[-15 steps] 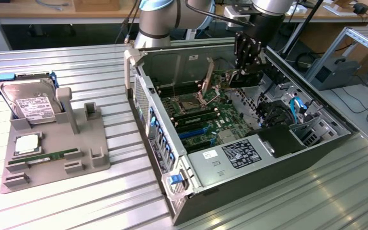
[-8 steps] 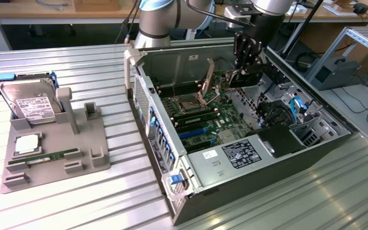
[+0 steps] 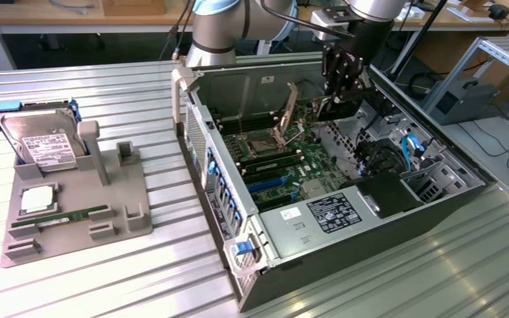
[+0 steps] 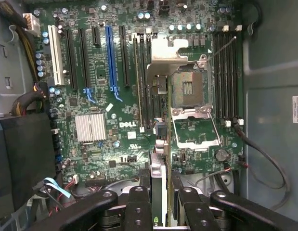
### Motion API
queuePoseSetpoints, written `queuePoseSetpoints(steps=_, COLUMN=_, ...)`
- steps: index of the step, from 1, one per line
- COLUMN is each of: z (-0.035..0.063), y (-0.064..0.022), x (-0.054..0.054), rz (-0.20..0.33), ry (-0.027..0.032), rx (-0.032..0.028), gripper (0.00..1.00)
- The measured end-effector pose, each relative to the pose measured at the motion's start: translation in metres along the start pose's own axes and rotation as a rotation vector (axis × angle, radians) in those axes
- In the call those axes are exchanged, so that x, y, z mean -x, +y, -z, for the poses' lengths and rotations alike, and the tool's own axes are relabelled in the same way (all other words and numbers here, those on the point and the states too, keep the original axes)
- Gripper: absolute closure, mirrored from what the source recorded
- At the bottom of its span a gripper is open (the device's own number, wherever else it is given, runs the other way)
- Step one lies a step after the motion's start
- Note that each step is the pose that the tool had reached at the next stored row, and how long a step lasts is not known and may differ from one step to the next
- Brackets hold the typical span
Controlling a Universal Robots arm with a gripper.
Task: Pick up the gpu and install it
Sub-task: 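Insert the gpu into the slot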
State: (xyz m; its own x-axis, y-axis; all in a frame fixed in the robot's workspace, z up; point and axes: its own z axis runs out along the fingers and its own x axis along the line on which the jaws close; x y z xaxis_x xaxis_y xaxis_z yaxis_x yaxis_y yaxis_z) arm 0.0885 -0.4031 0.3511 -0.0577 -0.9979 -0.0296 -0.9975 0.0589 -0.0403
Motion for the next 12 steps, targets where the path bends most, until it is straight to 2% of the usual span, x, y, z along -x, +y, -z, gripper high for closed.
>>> queuePoseSetpoints(steps=12, z=0.0000, y=0.0000, x=0.0000, rz=0.008, ry=-0.0003, rx=0.0003, gripper=0.73)
